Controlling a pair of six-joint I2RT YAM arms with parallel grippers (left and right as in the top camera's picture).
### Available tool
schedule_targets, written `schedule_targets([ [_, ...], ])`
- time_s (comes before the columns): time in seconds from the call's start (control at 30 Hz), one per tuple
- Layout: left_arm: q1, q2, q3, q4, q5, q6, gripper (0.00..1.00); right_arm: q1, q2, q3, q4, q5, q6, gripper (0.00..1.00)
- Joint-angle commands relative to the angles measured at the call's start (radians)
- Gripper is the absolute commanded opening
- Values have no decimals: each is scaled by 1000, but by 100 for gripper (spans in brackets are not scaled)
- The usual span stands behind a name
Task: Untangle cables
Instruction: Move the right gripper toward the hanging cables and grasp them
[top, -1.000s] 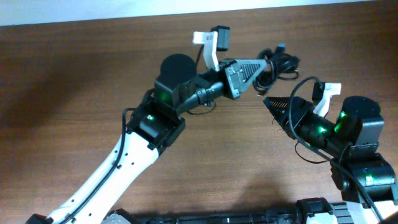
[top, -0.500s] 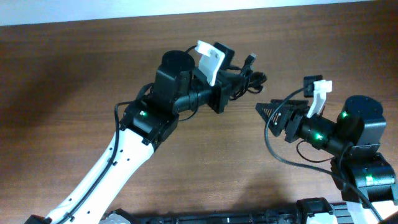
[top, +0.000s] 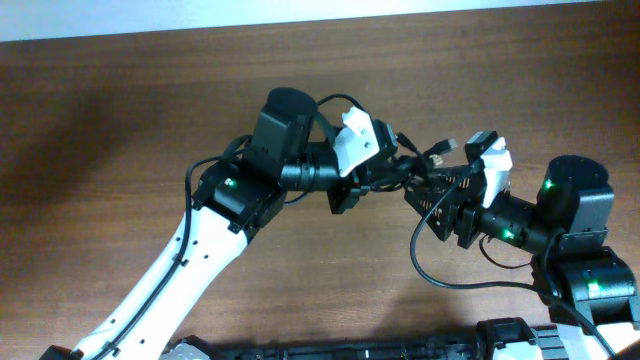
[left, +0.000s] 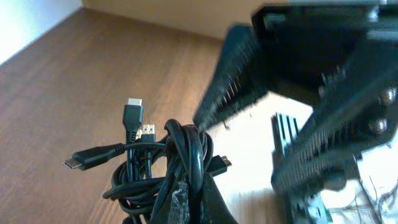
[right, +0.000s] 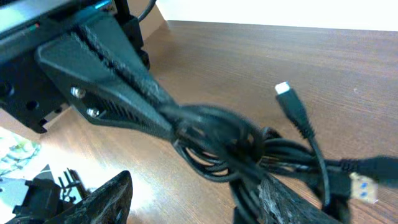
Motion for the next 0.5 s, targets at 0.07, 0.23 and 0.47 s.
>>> schedule_targets([
  [0.07,2,-21,18,-7,49,78,0,5,-1,9,0,-15,-40,64],
  [0.23,2,-31,18,-32,65,119,0,5,-1,9,-47,37,-64,64],
  [0.47,2,-41,18,-92,95,212,0,5,-1,9,-54,32,-84,65],
])
